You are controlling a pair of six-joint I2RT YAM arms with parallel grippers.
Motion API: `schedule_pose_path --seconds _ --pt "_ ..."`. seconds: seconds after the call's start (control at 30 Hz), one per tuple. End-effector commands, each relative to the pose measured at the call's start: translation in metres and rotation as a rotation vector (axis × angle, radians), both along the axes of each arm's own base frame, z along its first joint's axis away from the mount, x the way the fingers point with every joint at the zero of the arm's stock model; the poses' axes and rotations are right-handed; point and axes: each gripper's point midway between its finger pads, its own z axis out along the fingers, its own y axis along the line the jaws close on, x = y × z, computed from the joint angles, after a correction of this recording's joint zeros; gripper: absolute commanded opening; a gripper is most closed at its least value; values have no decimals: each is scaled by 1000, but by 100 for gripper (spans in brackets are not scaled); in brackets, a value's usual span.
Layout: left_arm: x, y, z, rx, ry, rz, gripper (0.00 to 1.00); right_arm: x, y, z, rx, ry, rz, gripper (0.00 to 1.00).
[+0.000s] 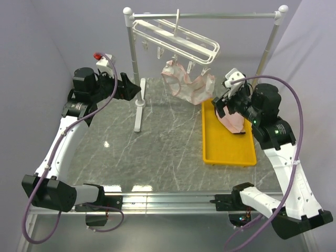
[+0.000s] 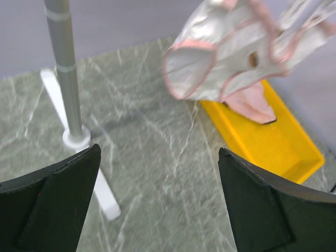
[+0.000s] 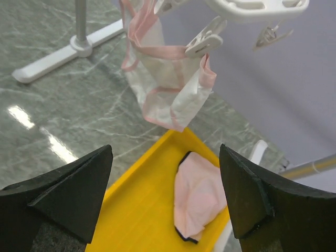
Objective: Clip the underwear to the hanger
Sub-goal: Open the clamp at the hanger.
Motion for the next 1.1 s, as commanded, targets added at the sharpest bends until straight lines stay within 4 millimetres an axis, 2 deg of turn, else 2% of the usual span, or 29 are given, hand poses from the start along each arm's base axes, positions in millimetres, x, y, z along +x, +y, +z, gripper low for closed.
schedule_pose_path --seconds 0.0,0.03,0.07,0.1,0.13,0.17,0.2,0.27,0.33,0.37,0.4,0.5,0.6,0.63,0.73,0.77,0.83,0.87,0.9,0.93,0.97,1.07 --pt "4 -10 63 -88 -198 -45 99 17 14 32 120 -17 3 89" --pt "6 -14 74 -119 -236 -61 99 25 15 40 119 -29 -14 89" --pt "8 -16 78 -134 -244 -73 99 31 10 66 130 -87 -52 89" --pt "9 -20 81 -150 -250 -89 99 48 12 64 125 -69 -74 88" --pt "12 -25 85 -177 -262 -115 99 55 12 70 125 -77 -82 88" --pt "6 -32 86 -190 -268 -175 99 57 11 86 129 -107 -88 88" --pt "2 -36 88 -204 -278 -212 99 66 13 83 117 -95 -80 88" --pt "-7 -48 87 -230 -290 -304 99 70 13 93 122 -110 -74 88" --pt "-13 -55 84 -219 -307 -354 98 83 11 91 118 -96 -64 88" --pt "-16 -58 84 -204 -325 -372 98 86 10 100 122 -117 -64 88" --pt "-14 -57 85 -191 -348 -350 98 96 7 95 109 -112 -72 88" --pt "0 -48 92 -202 -391 -242 97 93 9 106 118 -154 -50 87" --pt "10 -49 100 -216 -410 -225 93 67 33 122 125 -204 40 82" --pt "11 -50 102 -223 -413 -233 92 52 57 131 117 -221 99 79" --pt "16 -51 111 -228 -425 -233 92 34 84 120 50 -193 172 73" --pt "18 -50 112 -222 -430 -225 92 38 93 115 0 -209 157 72" --pt "22 -45 122 -230 -444 -190 93 53 98 115 -43 -255 104 72" --pt "24 -43 124 -234 -447 -183 93 72 99 104 -86 -247 52 72" --pt "26 -40 127 -240 -449 -173 93 82 102 100 -106 -244 38 72" --pt "27 -38 129 -259 -443 -163 94 88 101 106 -116 -262 19 71" --pt "27 -36 131 -270 -444 -156 94 103 105 99 -146 -261 -4 71" --pt "25 -34 131 -295 -436 -155 94 116 113 102 -188 -325 -27 70"
